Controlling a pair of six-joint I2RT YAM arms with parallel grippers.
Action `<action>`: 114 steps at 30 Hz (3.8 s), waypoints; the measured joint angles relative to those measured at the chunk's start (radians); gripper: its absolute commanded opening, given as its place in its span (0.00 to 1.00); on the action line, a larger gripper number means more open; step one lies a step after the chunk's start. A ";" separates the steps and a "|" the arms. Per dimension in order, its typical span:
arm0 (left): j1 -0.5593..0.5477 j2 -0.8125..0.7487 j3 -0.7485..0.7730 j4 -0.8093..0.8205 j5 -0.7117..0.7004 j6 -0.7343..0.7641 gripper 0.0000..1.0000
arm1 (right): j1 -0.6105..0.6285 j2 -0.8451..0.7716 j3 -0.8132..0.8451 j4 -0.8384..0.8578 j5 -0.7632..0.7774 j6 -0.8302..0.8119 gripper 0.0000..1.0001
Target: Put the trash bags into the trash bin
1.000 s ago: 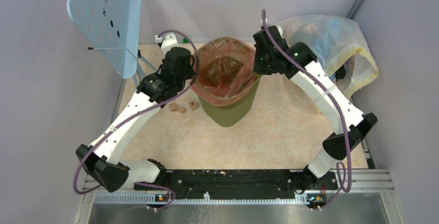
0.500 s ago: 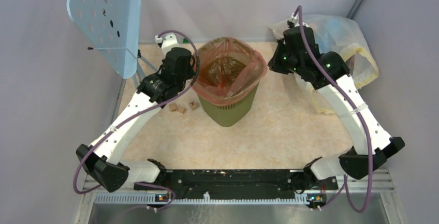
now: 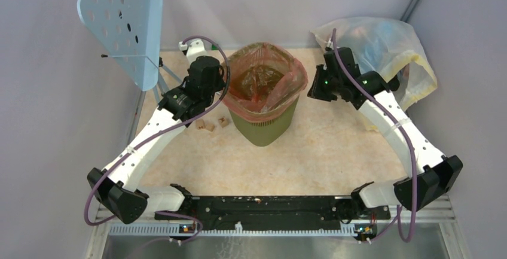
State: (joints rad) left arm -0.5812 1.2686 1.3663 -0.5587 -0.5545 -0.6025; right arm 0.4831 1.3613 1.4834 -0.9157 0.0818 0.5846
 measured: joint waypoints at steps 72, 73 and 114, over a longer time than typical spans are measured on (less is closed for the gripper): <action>0.018 0.000 0.016 0.029 0.078 0.105 0.23 | -0.078 -0.281 -0.333 0.405 -0.117 0.200 0.00; 0.021 0.001 0.016 0.028 0.083 0.105 0.23 | -0.079 -0.281 -0.344 0.407 -0.117 0.200 0.01; 0.063 0.014 0.047 0.052 0.302 0.116 0.56 | -0.159 -0.435 -0.517 0.431 -0.268 0.011 0.40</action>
State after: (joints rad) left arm -0.5179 1.2831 1.4128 -0.5064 -0.2523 -0.4862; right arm 0.3237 0.9264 0.9668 -0.4843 -0.1860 0.5953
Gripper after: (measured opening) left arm 0.515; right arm 0.332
